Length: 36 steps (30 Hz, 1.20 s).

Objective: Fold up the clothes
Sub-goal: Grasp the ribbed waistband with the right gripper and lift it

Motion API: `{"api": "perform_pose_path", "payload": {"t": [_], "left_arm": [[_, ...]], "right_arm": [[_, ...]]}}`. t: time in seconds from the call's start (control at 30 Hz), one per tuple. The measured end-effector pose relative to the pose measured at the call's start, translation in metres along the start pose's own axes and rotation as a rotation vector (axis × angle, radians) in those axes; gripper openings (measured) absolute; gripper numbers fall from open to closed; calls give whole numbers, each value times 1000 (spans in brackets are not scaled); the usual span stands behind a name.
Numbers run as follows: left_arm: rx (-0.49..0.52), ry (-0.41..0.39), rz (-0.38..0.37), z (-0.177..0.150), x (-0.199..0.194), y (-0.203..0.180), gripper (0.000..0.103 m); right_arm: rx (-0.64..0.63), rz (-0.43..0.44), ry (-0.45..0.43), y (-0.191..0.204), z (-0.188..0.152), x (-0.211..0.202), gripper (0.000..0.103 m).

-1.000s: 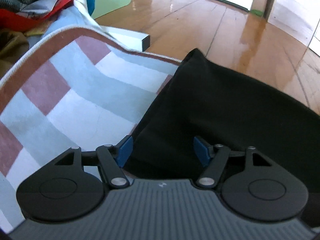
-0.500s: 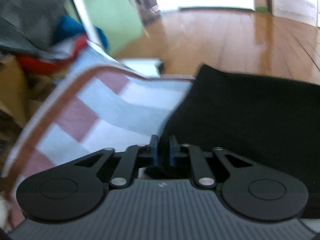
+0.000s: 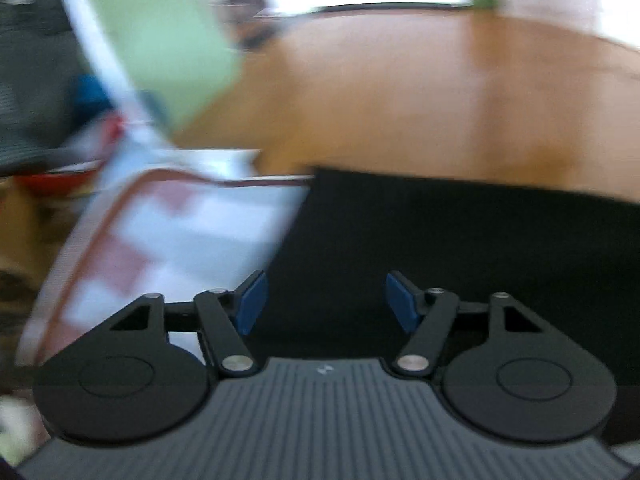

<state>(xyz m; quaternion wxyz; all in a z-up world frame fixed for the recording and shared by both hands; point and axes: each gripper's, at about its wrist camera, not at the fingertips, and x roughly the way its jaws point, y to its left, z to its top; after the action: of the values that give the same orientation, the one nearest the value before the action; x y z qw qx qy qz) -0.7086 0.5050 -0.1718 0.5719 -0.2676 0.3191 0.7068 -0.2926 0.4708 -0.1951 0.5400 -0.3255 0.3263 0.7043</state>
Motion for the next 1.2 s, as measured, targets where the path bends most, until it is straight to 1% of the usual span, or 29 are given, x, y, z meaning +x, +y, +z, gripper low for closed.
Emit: {"api": "perform_pose_path", "payload": {"t": [0.03, 0.07, 0.13, 0.17, 0.2, 0.23, 0.3, 0.33, 0.37, 0.4, 0.43, 0.47, 0.5, 0.53, 0.6, 0.63, 0.67, 0.7, 0.73, 0.8, 0.83, 0.9, 0.93, 0.97, 1.0, 1.07, 1.13, 1.17, 1.2], "left_arm": [[-15, 29, -68, 4, 0, -14, 71], [-54, 77, -126, 9, 3, -30, 71], [-143, 162, -216, 20, 7, -64, 68], [-150, 182, -287, 25, 4, -87, 70], [-122, 180, -345, 28, -2, -111, 70], [-80, 174, -393, 29, -11, -139, 71], [0, 182, -468, 21, -24, -191, 71], [28, 196, -510, 15, -28, -214, 71], [56, 201, -560, 8, -34, -234, 71], [84, 183, -631, 0, -41, -252, 71], [112, 166, -701, -8, -48, -270, 71], [140, 146, -766, -15, -56, -286, 71], [166, 126, -809, -20, -63, -298, 71], [192, 118, -840, -23, -66, -308, 71], [244, 103, -902, -30, -73, -328, 71], [268, 101, -928, -32, -75, -336, 71], [285, 115, -944, -34, -73, -342, 71], [295, 138, -960, -37, -69, -344, 70], [292, 174, -966, -42, -64, -345, 68], [286, 237, -978, -51, -54, -345, 68], [283, 240, -981, -54, -51, -344, 67], [301, 237, -990, -57, -53, -338, 67], [312, 241, -991, -56, -53, -337, 67], [318, 249, -990, -56, -52, -336, 65], [315, 257, -989, -57, -52, -335, 65], [293, 269, -1003, -56, -49, -328, 65], [270, 273, -1018, -58, -47, -323, 65], [262, 274, -1021, -59, -47, -324, 65], [254, 276, -1025, -60, -46, -325, 65]], "right_arm": [[58, -13, -16, -16, -2, -8, 74], [116, -7, -32, -30, -6, -13, 74], [249, 25, -39, -59, -17, -16, 73], [281, -11, -38, -66, -23, -16, 73], [312, -48, -37, -72, -29, -16, 73], [343, -86, -36, -79, -35, -16, 71], [352, -191, -5, -83, -47, -18, 70], [351, -296, 32, -85, -52, -20, 71], [354, -338, 32, -88, -56, -27, 71], [358, -378, 32, -91, -61, -35, 70], [386, -383, 8, -97, -65, -48, 72], [417, -353, -37, -104, -69, -63, 72], [448, -323, -83, -111, -72, -78, 73], [478, -274, -114, -119, -75, -88, 74], [559, -195, -130, -138, -82, -97, 81], [627, -179, -144, -147, -88, -98, 84], [698, -172, -160, -156, -94, -97, 84], [770, -166, -175, -165, -101, -97, 84], [844, -160, -185, -175, -109, -94, 84], [917, -150, -212, -186, -117, -89, 84], [912, -150, -222, -188, -115, -86, 85], [853, -127, -238, -188, -103, -77, 85], [833, -122, -233, -190, -96, -72, 87], [830, -129, -229, -191, -90, -65, 88], [828, -136, -225, -192, -83, -59, 89], [823, -189, -236, -201, -72, -48, 89], [828, -202, -241, -208, -63, -41, 88], [841, -190, -272, -212, -61, -45, 80], [806, -168, -338, -205, -57, -58, 67]]}}
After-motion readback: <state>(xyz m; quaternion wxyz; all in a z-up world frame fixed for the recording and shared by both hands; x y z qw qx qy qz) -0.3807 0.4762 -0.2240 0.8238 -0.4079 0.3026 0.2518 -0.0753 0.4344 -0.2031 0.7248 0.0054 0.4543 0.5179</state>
